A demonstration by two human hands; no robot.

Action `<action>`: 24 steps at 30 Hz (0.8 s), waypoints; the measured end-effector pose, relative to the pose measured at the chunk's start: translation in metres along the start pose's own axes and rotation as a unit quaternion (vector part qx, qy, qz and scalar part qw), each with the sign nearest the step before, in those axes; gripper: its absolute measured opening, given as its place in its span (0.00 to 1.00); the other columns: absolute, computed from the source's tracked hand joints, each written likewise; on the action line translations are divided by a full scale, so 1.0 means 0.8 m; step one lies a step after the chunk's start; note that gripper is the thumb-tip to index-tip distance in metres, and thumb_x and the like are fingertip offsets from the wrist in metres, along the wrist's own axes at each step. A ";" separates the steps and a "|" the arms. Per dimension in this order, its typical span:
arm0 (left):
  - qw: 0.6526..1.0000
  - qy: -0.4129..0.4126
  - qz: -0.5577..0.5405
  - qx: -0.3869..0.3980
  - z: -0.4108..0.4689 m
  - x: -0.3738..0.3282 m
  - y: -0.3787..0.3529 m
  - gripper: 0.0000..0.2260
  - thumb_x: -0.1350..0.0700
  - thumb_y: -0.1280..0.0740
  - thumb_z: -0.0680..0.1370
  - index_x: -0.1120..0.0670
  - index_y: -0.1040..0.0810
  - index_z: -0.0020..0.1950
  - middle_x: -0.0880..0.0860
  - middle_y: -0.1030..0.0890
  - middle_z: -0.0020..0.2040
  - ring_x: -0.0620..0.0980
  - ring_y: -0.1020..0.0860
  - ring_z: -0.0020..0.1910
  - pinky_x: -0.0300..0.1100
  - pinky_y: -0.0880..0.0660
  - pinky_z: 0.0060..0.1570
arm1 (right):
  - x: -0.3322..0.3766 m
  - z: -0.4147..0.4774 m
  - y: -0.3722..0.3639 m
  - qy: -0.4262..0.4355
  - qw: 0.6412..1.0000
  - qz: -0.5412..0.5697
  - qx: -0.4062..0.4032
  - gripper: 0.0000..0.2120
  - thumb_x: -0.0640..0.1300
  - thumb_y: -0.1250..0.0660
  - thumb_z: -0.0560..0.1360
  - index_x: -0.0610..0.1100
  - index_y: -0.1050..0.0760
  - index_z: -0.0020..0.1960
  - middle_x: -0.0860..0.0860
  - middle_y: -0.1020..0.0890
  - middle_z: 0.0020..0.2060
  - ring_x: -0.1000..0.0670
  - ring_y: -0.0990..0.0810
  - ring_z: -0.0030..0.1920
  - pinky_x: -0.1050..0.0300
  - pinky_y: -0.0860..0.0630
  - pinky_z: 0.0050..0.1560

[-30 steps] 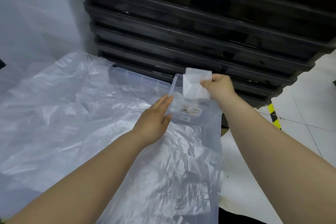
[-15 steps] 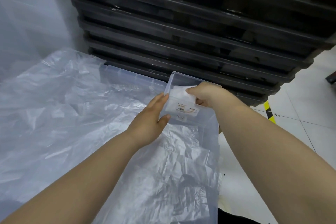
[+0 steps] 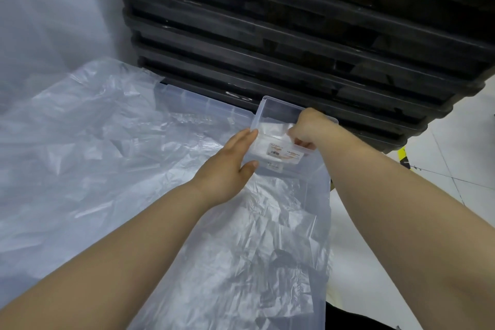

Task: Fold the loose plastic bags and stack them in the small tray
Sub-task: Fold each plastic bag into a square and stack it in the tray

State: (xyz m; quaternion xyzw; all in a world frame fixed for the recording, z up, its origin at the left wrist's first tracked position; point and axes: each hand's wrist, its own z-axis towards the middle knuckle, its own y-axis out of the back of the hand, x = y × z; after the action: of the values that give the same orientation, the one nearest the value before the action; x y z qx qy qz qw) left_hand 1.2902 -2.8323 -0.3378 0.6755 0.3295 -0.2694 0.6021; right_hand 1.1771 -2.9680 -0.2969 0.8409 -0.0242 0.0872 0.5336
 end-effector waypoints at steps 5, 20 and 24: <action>0.999 0.003 0.035 0.010 -0.023 0.003 0.010 0.24 0.52 0.44 0.81 0.46 0.48 0.75 0.43 0.50 0.76 0.44 0.43 0.72 0.35 0.43 0.65 | -0.007 -0.024 0.017 0.060 0.992 -0.017 -0.110 0.10 0.42 0.39 0.78 0.36 0.25 0.52 0.44 0.23 0.40 0.43 0.22 0.46 0.56 0.27 0.39; 0.916 0.079 0.334 0.207 -0.185 0.058 0.015 0.36 0.42 0.40 0.77 0.48 0.61 0.76 0.50 0.62 0.76 0.48 0.58 0.75 0.41 0.54 0.71 | -0.044 -0.168 -0.130 0.214 0.973 -0.089 0.017 0.22 0.49 0.38 0.76 0.44 0.35 0.67 0.46 0.31 0.63 0.45 0.34 0.63 0.56 0.36 0.60; 0.920 0.075 0.333 0.193 -0.183 0.066 0.011 0.37 0.40 0.41 0.77 0.47 0.61 0.75 0.49 0.64 0.76 0.48 0.61 0.75 0.42 0.57 0.71 | -0.045 -0.157 -0.133 0.166 0.986 -0.029 0.013 0.22 0.50 0.37 0.76 0.46 0.35 0.67 0.48 0.25 0.59 0.47 0.31 0.61 0.57 0.38 0.60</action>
State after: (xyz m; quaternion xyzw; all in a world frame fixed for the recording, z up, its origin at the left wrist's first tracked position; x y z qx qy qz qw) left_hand 1.3258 -2.6816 -0.3530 0.8675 0.0714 -0.0598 0.4886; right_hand 1.1407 -2.8107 -0.3460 0.8219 0.0904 0.2108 0.5215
